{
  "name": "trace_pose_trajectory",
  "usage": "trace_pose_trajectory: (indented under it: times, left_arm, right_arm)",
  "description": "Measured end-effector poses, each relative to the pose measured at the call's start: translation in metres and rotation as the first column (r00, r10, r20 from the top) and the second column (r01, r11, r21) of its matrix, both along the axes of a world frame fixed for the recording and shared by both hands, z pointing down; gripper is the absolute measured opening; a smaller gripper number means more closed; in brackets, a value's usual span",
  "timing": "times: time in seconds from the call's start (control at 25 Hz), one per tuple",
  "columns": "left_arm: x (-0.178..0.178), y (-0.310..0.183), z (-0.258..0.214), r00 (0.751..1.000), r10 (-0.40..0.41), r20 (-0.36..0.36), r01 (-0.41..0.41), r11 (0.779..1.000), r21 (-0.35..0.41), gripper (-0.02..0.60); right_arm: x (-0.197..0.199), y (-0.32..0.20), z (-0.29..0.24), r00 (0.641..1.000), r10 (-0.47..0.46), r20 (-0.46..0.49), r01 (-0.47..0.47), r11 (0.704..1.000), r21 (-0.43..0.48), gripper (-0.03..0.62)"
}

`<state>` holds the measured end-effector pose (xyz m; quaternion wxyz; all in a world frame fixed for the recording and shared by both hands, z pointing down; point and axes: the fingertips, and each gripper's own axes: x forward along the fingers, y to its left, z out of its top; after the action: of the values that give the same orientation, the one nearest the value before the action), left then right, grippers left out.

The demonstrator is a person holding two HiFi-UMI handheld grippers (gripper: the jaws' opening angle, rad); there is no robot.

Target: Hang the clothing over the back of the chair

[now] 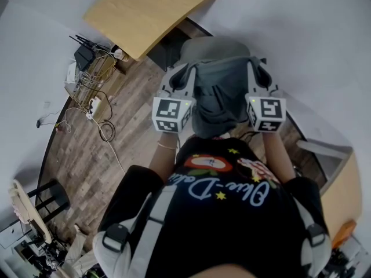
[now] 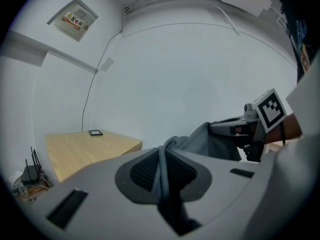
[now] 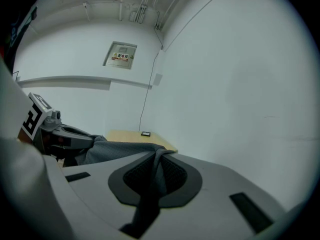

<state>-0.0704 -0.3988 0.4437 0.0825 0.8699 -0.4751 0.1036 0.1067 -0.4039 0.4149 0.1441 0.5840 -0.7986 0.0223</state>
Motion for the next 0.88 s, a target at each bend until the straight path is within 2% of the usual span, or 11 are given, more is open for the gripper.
trace_pose_trajectory:
  times: [0.88]
  left_arm:
    - [0.001, 0.012, 0.029, 0.996, -0.046, 0.077, 0.053, 0.994, -0.097, 0.025]
  right_arm:
    - [0.007, 0.006, 0.039, 1.000, -0.022, 0.011, 0.023, 0.995, -0.098, 0.012]
